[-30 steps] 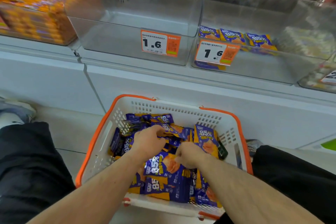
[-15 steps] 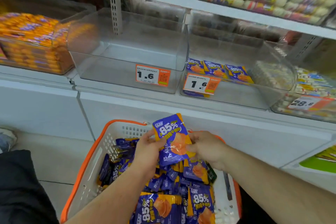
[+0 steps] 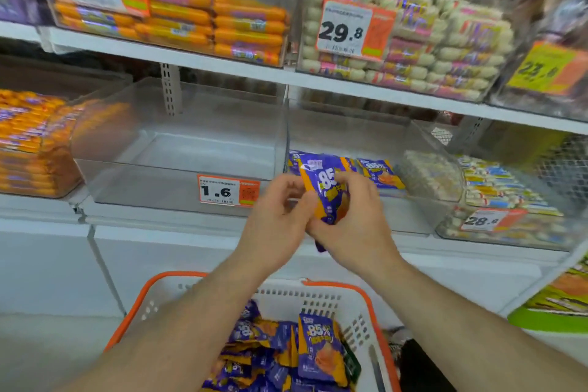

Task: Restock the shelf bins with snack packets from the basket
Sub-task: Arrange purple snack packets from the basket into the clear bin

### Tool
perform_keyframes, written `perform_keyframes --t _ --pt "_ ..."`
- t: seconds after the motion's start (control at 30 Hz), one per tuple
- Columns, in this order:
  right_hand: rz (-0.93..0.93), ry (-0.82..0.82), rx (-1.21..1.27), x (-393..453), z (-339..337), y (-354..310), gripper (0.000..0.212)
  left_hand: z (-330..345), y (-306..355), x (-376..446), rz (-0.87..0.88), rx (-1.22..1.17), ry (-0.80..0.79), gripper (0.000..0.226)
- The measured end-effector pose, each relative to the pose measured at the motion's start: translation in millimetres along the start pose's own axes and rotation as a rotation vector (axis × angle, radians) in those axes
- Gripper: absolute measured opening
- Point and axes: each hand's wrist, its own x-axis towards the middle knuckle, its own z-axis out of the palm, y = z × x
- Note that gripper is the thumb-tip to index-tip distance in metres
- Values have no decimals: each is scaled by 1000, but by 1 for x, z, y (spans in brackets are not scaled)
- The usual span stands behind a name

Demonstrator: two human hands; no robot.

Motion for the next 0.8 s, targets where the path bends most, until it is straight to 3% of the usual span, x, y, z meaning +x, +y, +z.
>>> perform_keyframes --t 0.07,0.1,0.13,0.2,0.27,0.43,0.63,0.8 --pt "36 103 34 31 -18 3 70 0 -11 21 281 520 1 36" --pt "63 109 26 48 -27 7 71 0 -22 31 338 804 38 44" --pt "93 88 2 65 -34 11 73 1 -32 38 314 1001 51 48" --pt "170 1 -103 97 -43 23 79 3 -47 43 206 1172 8 57" --pt "251 -100 -219 123 -44 37 84 6 -61 42 150 1249 -96 69" --pt "305 -310 -434 154 -22 64 82 7 -67 42 179 1316 -40 79" --pt "244 -676 -739 156 -4 71 58 8 -74 43 234 1310 8 78" --pt "318 -842 -811 156 -2 73 41 8 -78 44 230 1315 7 79"
